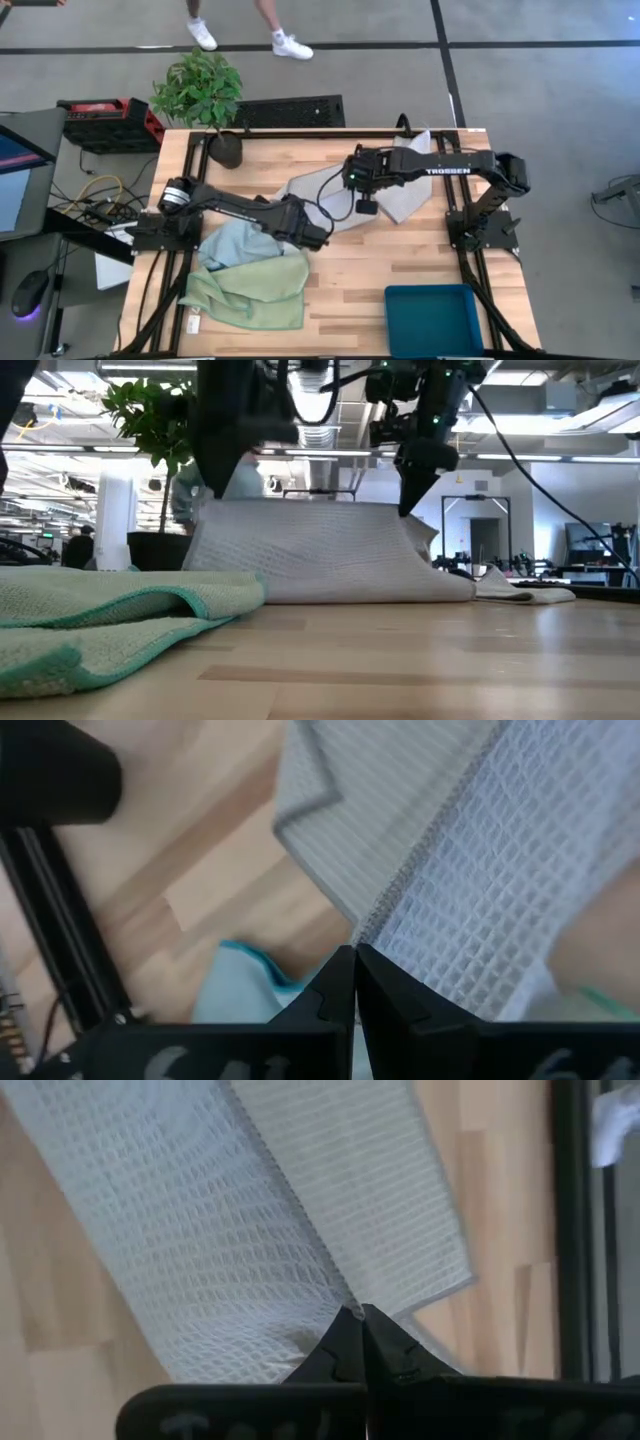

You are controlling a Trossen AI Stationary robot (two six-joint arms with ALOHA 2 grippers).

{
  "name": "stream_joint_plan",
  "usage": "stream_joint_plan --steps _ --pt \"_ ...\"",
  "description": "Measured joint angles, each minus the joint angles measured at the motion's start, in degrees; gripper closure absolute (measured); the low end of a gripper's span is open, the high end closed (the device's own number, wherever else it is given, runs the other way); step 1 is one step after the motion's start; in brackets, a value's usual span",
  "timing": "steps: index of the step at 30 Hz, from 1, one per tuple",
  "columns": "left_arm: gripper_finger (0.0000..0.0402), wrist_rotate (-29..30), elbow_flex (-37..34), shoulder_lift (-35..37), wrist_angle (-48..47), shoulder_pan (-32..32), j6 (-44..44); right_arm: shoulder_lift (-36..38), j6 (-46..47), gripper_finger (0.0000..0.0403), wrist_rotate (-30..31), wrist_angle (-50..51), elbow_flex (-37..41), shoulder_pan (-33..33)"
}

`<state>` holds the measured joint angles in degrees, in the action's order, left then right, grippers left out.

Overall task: Fold microfiber towels
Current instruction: Fold the left gray microfiber towel

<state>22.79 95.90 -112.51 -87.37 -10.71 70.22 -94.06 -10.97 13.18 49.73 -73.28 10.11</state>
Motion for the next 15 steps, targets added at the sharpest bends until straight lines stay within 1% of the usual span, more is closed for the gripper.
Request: stream_joint_plan --steps 5,7,9,13,15 --pt "0.0401 0.5 -4.2 0.0 1.7 3.0 -2.8 -0.2 -1.3 0.0401 -4.3 -1.0 0.0 3.2" --pt "0.0401 0.4 -6.0 0.0 4.2 3.9 -4.7 -1.0 -2.0 0.0401 -4.2 -2.5 0.0 4.1" --pt "0.0401 0.4 -7.0 -0.1 6.6 4.7 -6.6 -1.1 -2.3 0.0401 -4.3 -2.6 0.1 5.2" --pt "0.0401 0.5 -9.1 -0.1 10.1 6.3 -9.4 -3.6 -3.2 0.0401 -4.4 -2.3 0.2 6.8" --pt "0.0401 0.5 -9.7 0.0 9.8 7.2 -10.0 -5.0 -3.6 0.0401 -4.3 -4.7 -0.1 7.2"
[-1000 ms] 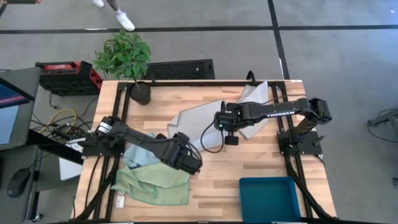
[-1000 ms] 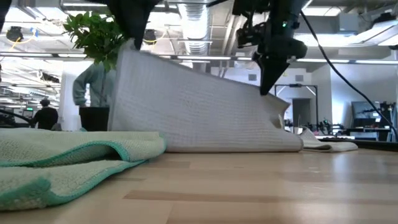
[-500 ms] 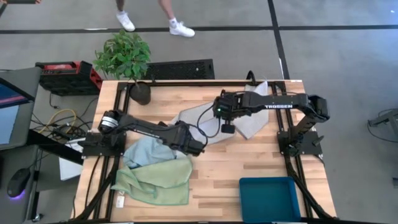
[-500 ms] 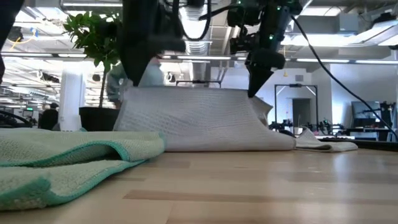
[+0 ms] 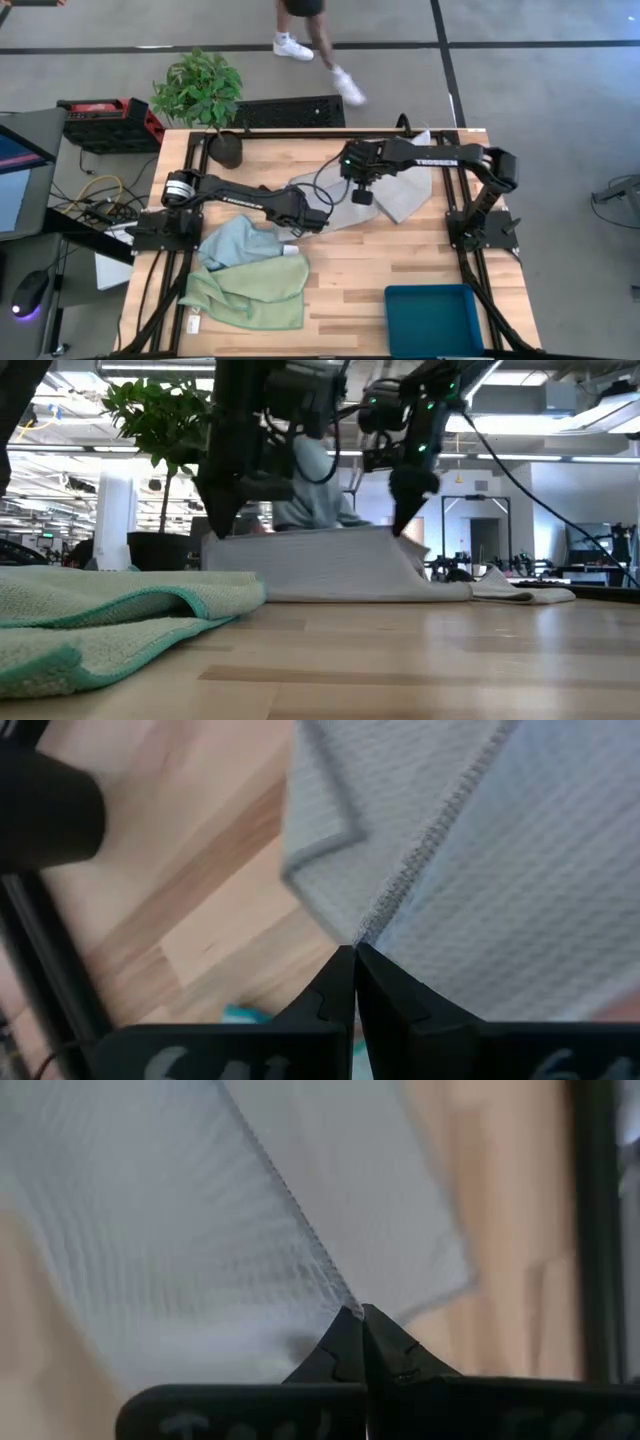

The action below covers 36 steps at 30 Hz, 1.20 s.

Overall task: Fold microfiber towels
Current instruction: Fold the left gray microfiber towel

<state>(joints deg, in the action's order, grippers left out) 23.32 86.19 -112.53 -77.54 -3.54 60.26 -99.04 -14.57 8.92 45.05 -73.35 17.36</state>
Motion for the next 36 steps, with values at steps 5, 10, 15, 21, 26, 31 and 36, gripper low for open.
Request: stream_joint_plan --steps 5,10,15,21,26,31,36 --pt "0.0401 0.1 -1.0 0.0 0.5 2.0 -2.1 -3.0 -0.7 0.0401 0.1 -1.8 0.1 1.1" --pt "0.0401 0.3 -1.0 0.0 1.0 3.7 -3.6 -4.5 -0.9 0.0401 0.4 -2.2 0.1 1.4" --pt "0.0401 0.9 -1.0 0.0 0.8 4.7 -3.6 -4.4 -0.9 0.0393 0.5 -4.3 0.1 1.9" --pt "0.0401 2.1 -1.0 0.0 1.0 5.8 -4.2 -4.4 -0.9 0.0363 0.4 -4.4 0.1 3.1" --pt "0.0384 2.9 -1.0 0.0 2.0 6.9 -5.0 -4.4 -1.0 0.0338 0.3 -4.4 0.1 3.5" --pt "0.0347 2.9 -1.0 0.0 2.5 7.9 -5.0 -4.4 -1.1 0.0305 0.3 -5.0 0.1 3.5" --pt "0.0319 1.4 -1.0 0.0 2.5 8.2 -5.2 -4.4 -0.2 0.0266 0.3 -3.1 -0.8 3.4"
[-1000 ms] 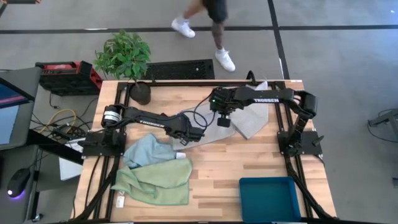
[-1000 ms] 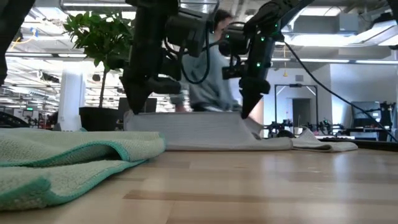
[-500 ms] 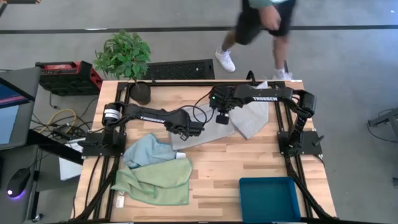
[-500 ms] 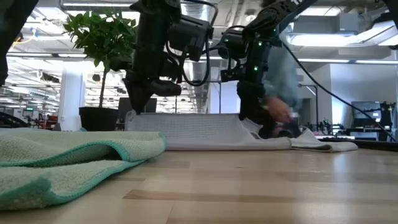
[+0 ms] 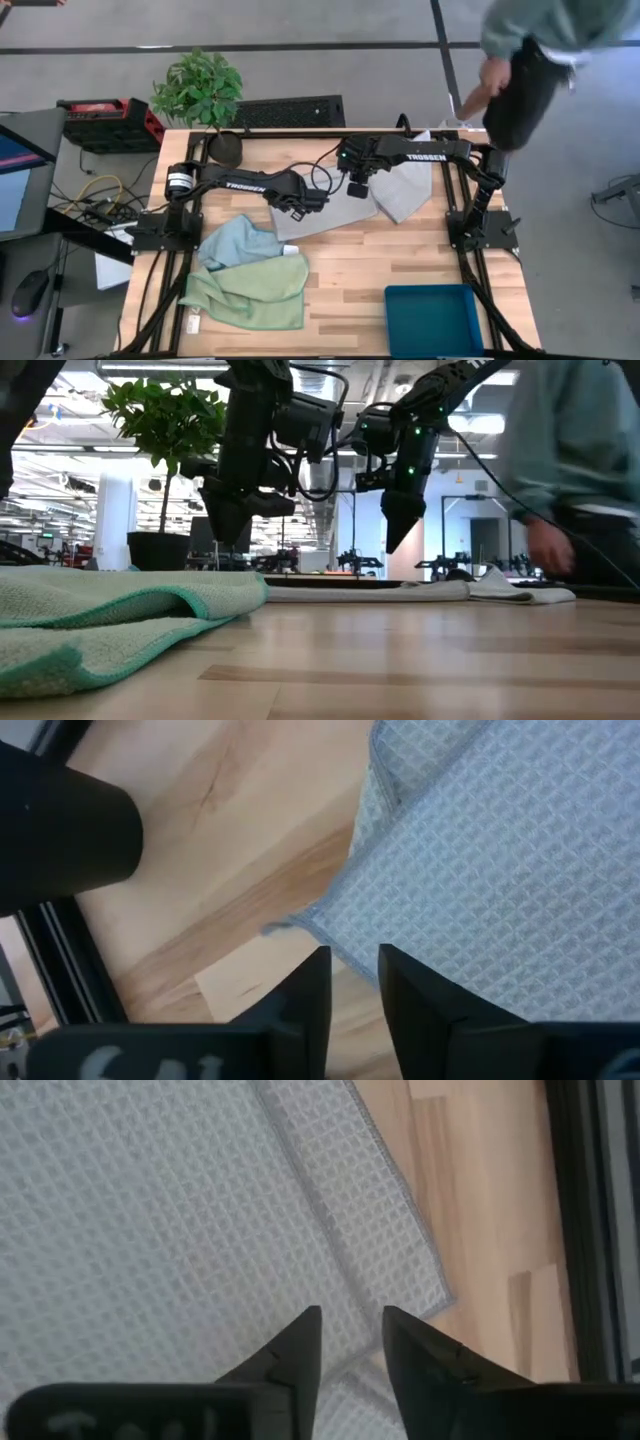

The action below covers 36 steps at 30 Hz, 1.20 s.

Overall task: Fold microfiber towels
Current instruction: Fold the left gray microfiber towel

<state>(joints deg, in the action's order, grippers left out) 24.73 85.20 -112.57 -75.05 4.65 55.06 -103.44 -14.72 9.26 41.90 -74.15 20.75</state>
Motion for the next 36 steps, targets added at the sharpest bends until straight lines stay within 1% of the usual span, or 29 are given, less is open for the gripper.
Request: stream_joint_plan --steps 3,5,7,8,11,14,16,19,23,25,28,36 --pt "0.0316 -1.6 0.5 0.3 -1.0 -1.1 -0.7 0.0 2.6 0.0254 -0.4 5.1 -2.8 0.0" --pt "0.0317 -4.6 0.9 1.7 -1.0 -2.7 -3.5 0.0 2.7 0.0251 -0.7 9.6 -4.7 0.0" --pt "0.0321 -8.0 1.0 3.5 -0.3 -4.7 -7.7 0.9 2.6 0.0251 -2.6 13.8 -6.1 0.3" --pt "0.0324 -9.5 1.0 4.3 0.3 -5.9 -9.8 1.6 2.2 0.0252 -4.2 15.1 -6.6 0.4" --pt "0.0329 -12.9 0.8 5.9 2.0 -9.8 -15.7 4.4 1.3 0.0256 -11.5 17.8 -6.8 0.4" --pt "0.0334 -14.0 0.8 5.8 3.7 -13.8 -19.0 7.4 1.2 0.0261 -18.0 17.9 -6.8 -0.3" --pt "0.0335 -14.0 0.8 4.8 5.5 -16.2 -20.6 9.4 1.2 0.0264 -19.9 17.6 -6.8 -1.1" --pt "0.0335 -12.9 0.8 2.7 9.0 -18.9 -21.6 11.4 1.4 0.0268 -20.0 17.4 -6.8 -2.6" --pt "0.0336 -6.5 0.7 1.0 12.0 -20.6 -21.6 13.2 2.7 0.027 -20.0 16.8 -6.8 -4.6" --pt "0.0336 -3.9 0.7 0.4 11.9 -20.8 -21.7 13.6 2.7 0.0271 -20.0 16.7 -6.8 -5.5" --pt "0.0336 -3.4 0.7 -0.5 11.7 -20.8 -22.4 14.0 3.0 0.0271 -19.9 15.9 -6.8 -6.7" --pt "0.0336 -2.6 0.7 -2.8 14.6 -20.1 -25.9 14.2 3.2 0.0271 -19.9 14.3 -6.8 -8.9"
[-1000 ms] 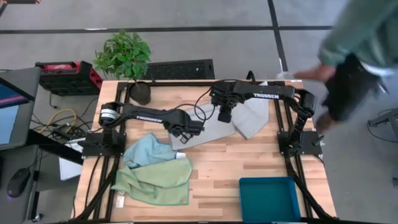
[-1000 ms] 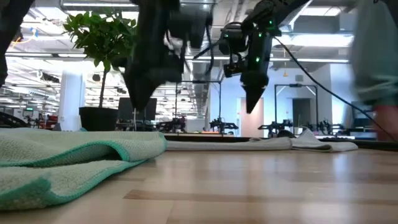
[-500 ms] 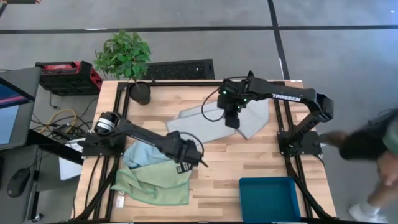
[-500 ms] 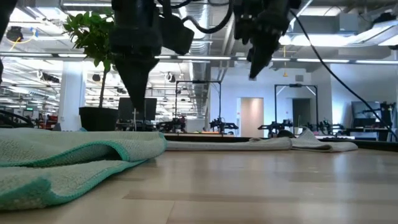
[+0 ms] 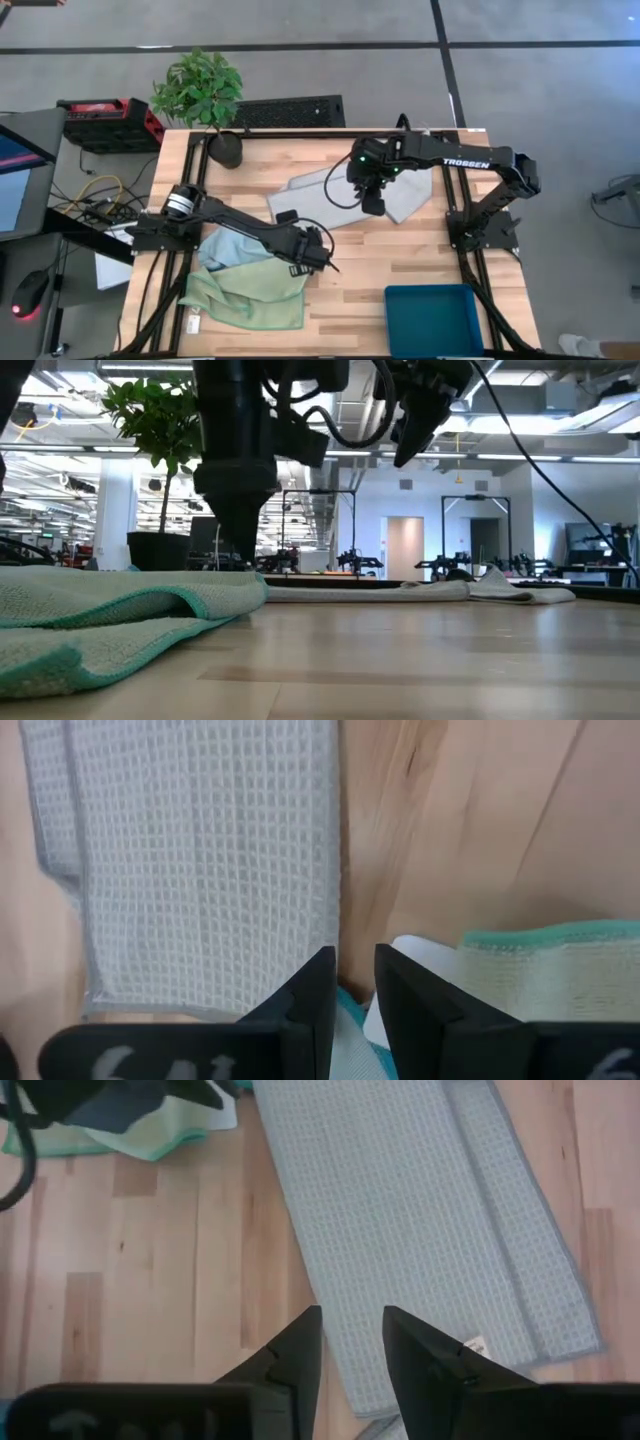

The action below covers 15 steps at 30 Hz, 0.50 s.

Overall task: Fold microfiber towels
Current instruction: Fold the left gray microfiber towel

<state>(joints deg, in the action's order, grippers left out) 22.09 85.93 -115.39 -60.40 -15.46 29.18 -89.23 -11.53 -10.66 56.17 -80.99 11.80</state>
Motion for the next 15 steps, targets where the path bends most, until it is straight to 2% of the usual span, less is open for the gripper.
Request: stream_joint_plan --steps 15 --pt "0.0336 -0.4 -2.3 -2.0 1.4 1.3 -0.6 0.0 0.0 0.0269 0.0 -1.4 0.0 -0.5"
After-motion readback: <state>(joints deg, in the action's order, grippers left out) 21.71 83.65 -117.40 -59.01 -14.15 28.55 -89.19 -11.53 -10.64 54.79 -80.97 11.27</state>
